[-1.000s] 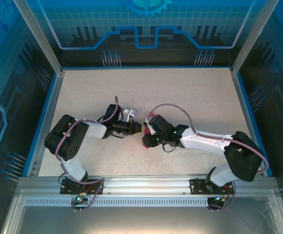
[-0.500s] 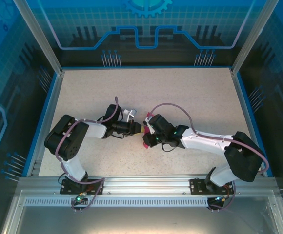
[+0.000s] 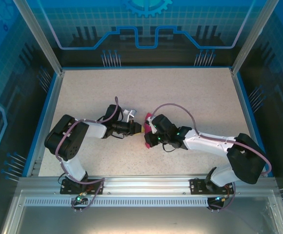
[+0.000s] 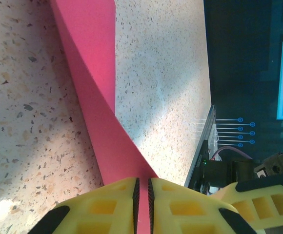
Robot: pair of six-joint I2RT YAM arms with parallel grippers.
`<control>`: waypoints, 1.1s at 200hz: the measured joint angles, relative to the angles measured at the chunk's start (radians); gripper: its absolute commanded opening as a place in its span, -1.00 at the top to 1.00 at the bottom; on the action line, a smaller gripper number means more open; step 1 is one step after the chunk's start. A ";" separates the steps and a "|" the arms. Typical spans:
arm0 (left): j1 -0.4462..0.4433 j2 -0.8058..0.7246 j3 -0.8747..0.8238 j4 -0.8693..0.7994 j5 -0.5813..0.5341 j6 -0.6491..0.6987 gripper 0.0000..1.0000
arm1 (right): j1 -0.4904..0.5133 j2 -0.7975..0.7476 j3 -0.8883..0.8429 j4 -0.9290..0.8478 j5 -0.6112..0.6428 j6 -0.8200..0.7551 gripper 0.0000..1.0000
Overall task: Fold a paper plane with a square sheet of paper (pick it up from the middle)
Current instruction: Fold the triangle a second time at the center of the table.
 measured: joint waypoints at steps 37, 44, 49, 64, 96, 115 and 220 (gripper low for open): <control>0.000 0.000 0.000 -0.007 -0.003 0.000 0.72 | -0.007 -0.009 -0.008 0.000 0.003 0.000 0.72; 0.000 0.000 0.000 -0.007 -0.004 0.000 0.73 | -0.008 -0.010 -0.008 0.000 0.003 0.000 0.71; 0.000 0.000 0.000 -0.007 -0.004 0.000 0.72 | -0.009 -0.012 -0.008 0.000 0.004 0.000 0.72; 0.000 0.000 0.000 -0.007 -0.004 0.000 0.73 | -0.010 -0.016 -0.008 0.000 0.006 0.000 0.77; 0.000 0.000 0.000 -0.008 -0.004 0.000 0.72 | -0.010 -0.020 -0.008 0.003 0.007 0.000 0.91; 0.000 -0.002 0.000 -0.011 -0.004 0.000 0.72 | -0.010 -0.020 -0.008 0.003 0.010 0.006 1.00; 0.000 -0.222 -0.004 -0.200 -0.277 0.048 0.21 | -0.051 -0.019 -0.017 -0.020 0.064 0.047 1.00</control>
